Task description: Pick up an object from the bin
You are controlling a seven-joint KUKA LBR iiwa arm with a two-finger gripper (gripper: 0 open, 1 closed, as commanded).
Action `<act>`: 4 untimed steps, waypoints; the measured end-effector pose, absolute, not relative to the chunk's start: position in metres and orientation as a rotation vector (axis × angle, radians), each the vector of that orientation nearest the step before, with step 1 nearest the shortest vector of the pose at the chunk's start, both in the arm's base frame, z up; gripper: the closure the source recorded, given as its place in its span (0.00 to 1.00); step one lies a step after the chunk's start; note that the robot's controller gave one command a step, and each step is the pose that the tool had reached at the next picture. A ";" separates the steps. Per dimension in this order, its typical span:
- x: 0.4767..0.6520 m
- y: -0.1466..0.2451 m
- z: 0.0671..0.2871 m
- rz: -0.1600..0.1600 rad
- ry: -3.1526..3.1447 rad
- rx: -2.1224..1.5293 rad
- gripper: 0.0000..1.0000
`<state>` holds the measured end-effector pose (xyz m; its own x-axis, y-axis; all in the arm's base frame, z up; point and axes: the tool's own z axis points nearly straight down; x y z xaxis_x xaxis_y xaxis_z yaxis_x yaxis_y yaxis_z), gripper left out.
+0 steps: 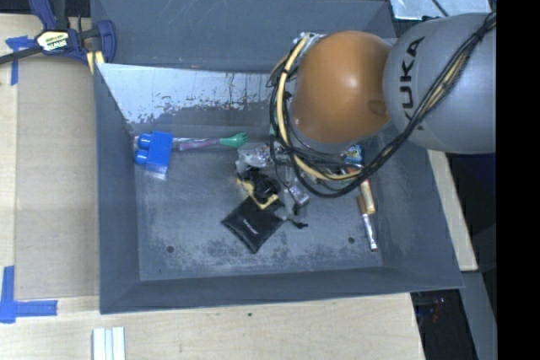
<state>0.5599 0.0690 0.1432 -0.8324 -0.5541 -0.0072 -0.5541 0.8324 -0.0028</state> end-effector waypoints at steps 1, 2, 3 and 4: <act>0.572 0.069 0.152 0.000 2.986 -0.960 0.00; 0.587 0.075 0.112 -0.003 2.860 -1.281 0.00; 0.580 0.079 0.072 -0.003 2.708 -1.566 1.00; 0.580 0.079 0.072 -0.002 2.708 -1.566 1.00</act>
Offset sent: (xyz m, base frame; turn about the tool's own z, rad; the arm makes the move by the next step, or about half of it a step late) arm 0.0391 0.0121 -0.0732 -0.4831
